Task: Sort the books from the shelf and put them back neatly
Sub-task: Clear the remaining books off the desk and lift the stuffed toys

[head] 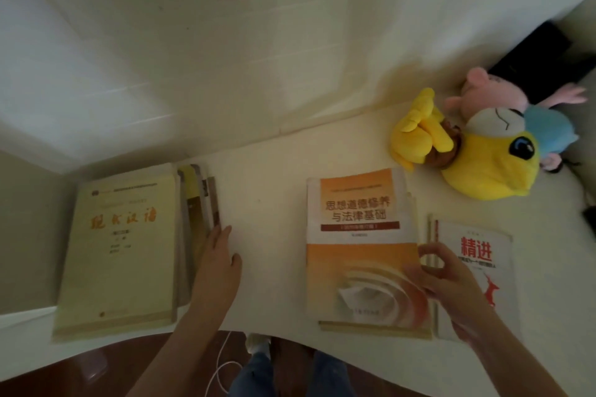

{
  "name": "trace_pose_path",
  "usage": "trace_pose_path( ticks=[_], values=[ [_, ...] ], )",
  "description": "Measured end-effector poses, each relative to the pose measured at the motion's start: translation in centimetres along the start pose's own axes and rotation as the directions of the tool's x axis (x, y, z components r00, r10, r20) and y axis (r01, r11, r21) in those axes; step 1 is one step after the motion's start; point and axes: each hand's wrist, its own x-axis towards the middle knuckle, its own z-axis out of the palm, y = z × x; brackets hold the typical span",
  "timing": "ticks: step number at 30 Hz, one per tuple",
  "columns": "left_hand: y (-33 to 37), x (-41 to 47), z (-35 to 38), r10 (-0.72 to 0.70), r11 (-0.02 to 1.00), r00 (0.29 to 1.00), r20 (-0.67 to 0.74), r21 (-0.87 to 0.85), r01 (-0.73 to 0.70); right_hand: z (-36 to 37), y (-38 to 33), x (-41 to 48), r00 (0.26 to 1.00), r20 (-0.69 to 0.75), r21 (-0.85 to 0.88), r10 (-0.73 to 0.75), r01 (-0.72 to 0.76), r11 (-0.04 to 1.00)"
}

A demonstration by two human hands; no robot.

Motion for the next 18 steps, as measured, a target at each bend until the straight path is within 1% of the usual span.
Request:
trace_pose_path(
  ticks=[3, 5, 8, 10, 12, 14, 16, 18],
  values=[
    [0.1, -0.1, 0.3, 0.022, 0.999, 1.000, -0.006, 0.035, -0.022, -1.2, 2.0, 0.2, 0.998, -0.024, -0.030, 0.054, -0.055, 0.998],
    [0.2, -0.2, 0.4, 0.021, 0.999, 1.000, -0.009, 0.039, -0.021, -1.6, 2.9, 0.3, 0.996, -0.029, -0.020, 0.086, -0.087, 0.996],
    [1.0, -1.0, 0.9, 0.041, 0.998, 0.999, 0.026, -0.044, -0.040, -2.2, 3.8, 0.6, 0.990, -0.096, -0.070, 0.106, -0.113, 0.991],
    [2.4, -2.3, 1.9, 0.074, 0.988, 0.991, 0.107, -0.141, -0.058, -2.5, 4.3, 0.9, 0.984, -0.173, -0.188, 0.049, -0.082, 0.979],
    [4.2, -3.8, 3.3, 0.101, 0.977, 0.969, 0.227, -0.208, -0.053, -2.4, 4.7, 1.1, 0.977, -0.213, -0.319, -0.018, -0.053, 0.946],
    [6.0, -5.0, 4.6, 0.119, 0.974, 0.941, 0.316, -0.222, -0.049, -2.1, 5.0, 1.1, 0.969, -0.245, -0.393, -0.038, -0.063, 0.918],
    [7.5, -5.8, 5.7, 0.135, 0.972, 0.917, 0.375, -0.228, -0.050, -2.0, 5.2, 1.2, 0.960, -0.274, -0.442, -0.064, -0.067, 0.895],
    [8.5, -6.1, 6.6, 0.153, 0.963, 0.898, 0.412, -0.265, -0.042, -2.0, 5.4, 1.3, 0.955, -0.273, -0.508, -0.113, -0.043, 0.860]
  ],
)
